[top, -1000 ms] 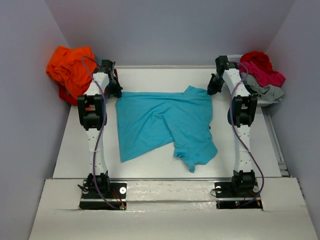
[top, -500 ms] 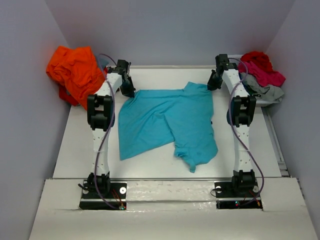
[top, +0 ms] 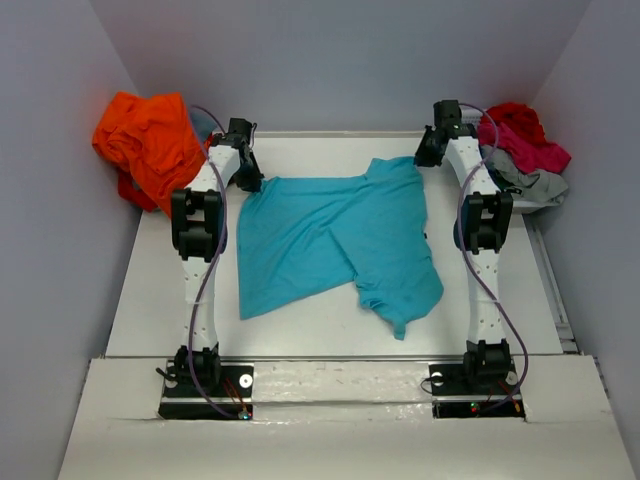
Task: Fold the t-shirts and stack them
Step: Flatten out the crumpled T-shirt at the center of the board.
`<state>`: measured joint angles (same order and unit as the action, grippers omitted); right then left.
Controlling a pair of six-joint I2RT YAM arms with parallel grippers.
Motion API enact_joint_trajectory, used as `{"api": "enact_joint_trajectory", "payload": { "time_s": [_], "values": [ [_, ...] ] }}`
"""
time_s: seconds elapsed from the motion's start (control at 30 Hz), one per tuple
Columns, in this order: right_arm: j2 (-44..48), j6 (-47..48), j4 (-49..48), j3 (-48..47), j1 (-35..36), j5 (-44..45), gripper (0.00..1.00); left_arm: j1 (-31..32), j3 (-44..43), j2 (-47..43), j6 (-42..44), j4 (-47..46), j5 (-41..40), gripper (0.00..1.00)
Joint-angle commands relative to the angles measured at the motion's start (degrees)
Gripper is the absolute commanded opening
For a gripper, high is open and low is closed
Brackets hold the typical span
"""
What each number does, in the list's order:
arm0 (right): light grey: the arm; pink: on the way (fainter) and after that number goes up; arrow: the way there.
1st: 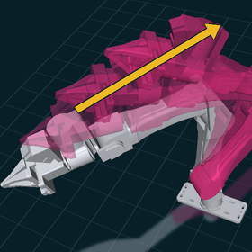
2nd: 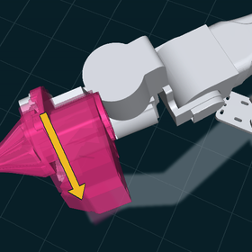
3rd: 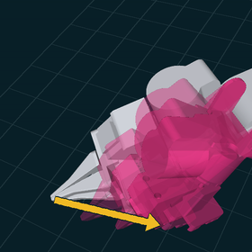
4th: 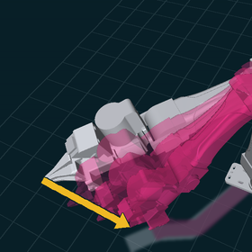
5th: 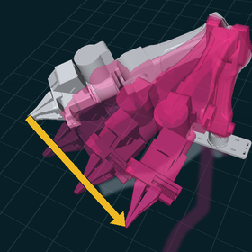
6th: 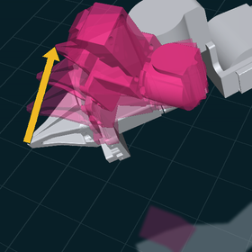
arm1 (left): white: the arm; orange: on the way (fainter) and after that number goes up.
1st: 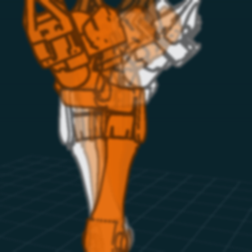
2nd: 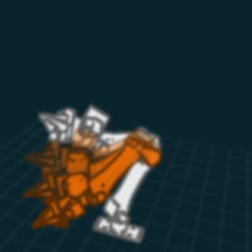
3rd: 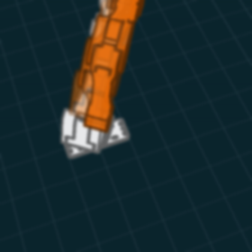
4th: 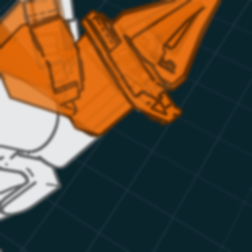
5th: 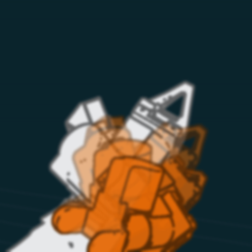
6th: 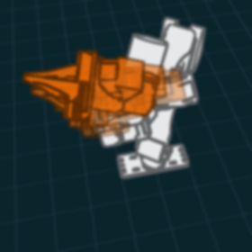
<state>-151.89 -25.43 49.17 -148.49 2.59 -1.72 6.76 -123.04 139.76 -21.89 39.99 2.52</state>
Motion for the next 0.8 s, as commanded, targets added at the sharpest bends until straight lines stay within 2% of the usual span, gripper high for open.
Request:
{"api": "enact_joint_trajectory", "payload": {
  "time_s": [0.0, 0.2, 0.3, 0.4, 0.5, 0.6, 0.63, 0.67, 0.77],
  "values": [
    [3.98, 0.12, -4.69, -3.83, -1.18, 0.05, 0.23, 0.0, -2.38, -3.8, -2.37, -0.53, -4.54, 0.21],
    [4.32, 0.03, -7.86, -4.8, -2.33, -1.88, 0.29, 0.0, -2.82, -3.62, -2.72, 0.71, -4.9, 0.2],
    [5.55, -0.58, -7.25, -3.93, -2.33, -3.03, 0.35, 0.0, -1.77, -4.59, -2.02, 0.71, -5.51, 0.21],
    [9.41, -0.85, -4.97, 0.82, -2.33, -4.35, 0.44, -0.61, -0.18, -5.64, -2.1, -0.17, -5.25, 0.21],
    [13.54, -1.02, -0.14, 6.26, -2.33, -5.05, 0.45, -1.23, 0.52, -5.73, -2.28, -0.35, -5.07, 0.21],
    [19.43, -1.46, 2.95, 16.36, -1.8, -7.6, 0.44, -1.84, 0.35, -5.21, -2.1, -0.26, -4.55, 0.21],
    [23.1, -1.9, 3.21, 22.82, -1.19, -7.25, 0.44, -1.84, 0.35, -5.12, -2.1, -0.35, -4.2, 0.21],
    [24.79, -1.9, 3.22, 22.89, -1.18, -7.34, 0.44, -2.36, 0.35, -5.12, -2.02, -0.44, -4.02, 0.21],
    [30.32, -4.18, 3.48, 36.11, -1.18, -8.73, 0.43, -2.37, -0.61, -4.77, -1.67, 0.0, -4.02, 0.21]
  ]
}}
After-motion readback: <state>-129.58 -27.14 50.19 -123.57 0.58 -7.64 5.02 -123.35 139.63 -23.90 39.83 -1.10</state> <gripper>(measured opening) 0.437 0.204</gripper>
